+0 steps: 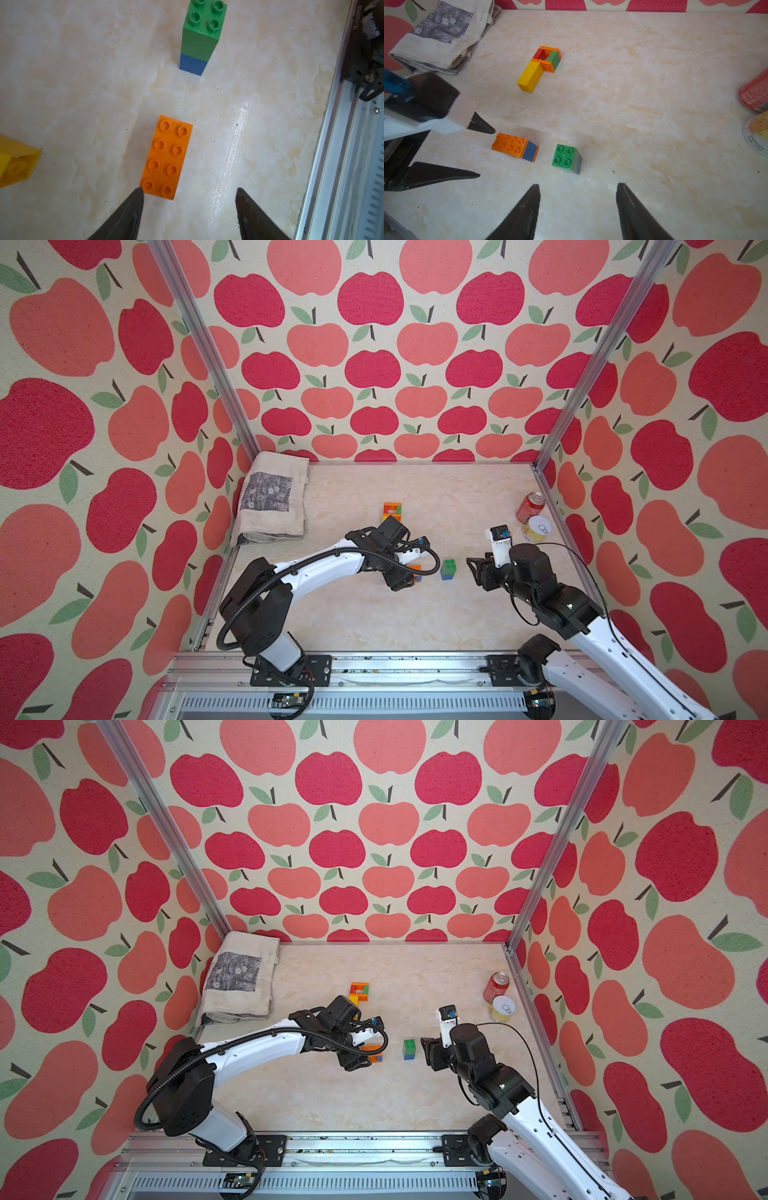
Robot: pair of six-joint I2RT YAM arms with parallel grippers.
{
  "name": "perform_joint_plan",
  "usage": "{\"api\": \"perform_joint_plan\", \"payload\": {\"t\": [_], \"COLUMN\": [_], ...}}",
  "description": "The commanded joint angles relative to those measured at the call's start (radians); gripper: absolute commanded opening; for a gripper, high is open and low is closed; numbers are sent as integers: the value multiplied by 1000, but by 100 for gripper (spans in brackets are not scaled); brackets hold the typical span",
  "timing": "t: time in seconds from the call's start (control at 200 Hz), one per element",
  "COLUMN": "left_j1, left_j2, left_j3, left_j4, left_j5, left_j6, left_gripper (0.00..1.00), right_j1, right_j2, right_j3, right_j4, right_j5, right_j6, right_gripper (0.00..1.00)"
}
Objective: Assemble the letter p with lego
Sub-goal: Pick up the lego brick from the center of the board.
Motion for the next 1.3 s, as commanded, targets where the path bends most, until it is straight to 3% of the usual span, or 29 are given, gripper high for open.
{"api": "perform_joint_plan", "payload": {"t": [0.0,0.085,0.215,0.34,0.5,0.895,1.296], "left_j1": [-3,-12,-21,-27,-28,-28,-38], "left_j2": [78,123,169,194,211,154,156], "left_j3": [90,116,142,152,169,199,484], "left_j4": [-111,-117,-141,-133,-134,-195,-403], "left_j5": [-95,-131,-100,-93,-112,-76,-69], "left_j6": [63,77,103,113,123,164,157], "left_gripper": [69,69,68,61,42,29,25], "right_j1": [-5,-5,-5,-5,-6,-5,-5], "right_j2": [-91,-135,-149,-144,-144,-250,-393], "right_j3": [-53,-79,-94,-105,-108,-125,-185], "right_j4": [93,110,103,112,121,65,2], "right_j5": [13,8,19,11,12,139,219], "right_j6": [-21,-37,-58,-61,-62,-18,34], "right_gripper": [62,62,63,63,63,63,62]}}
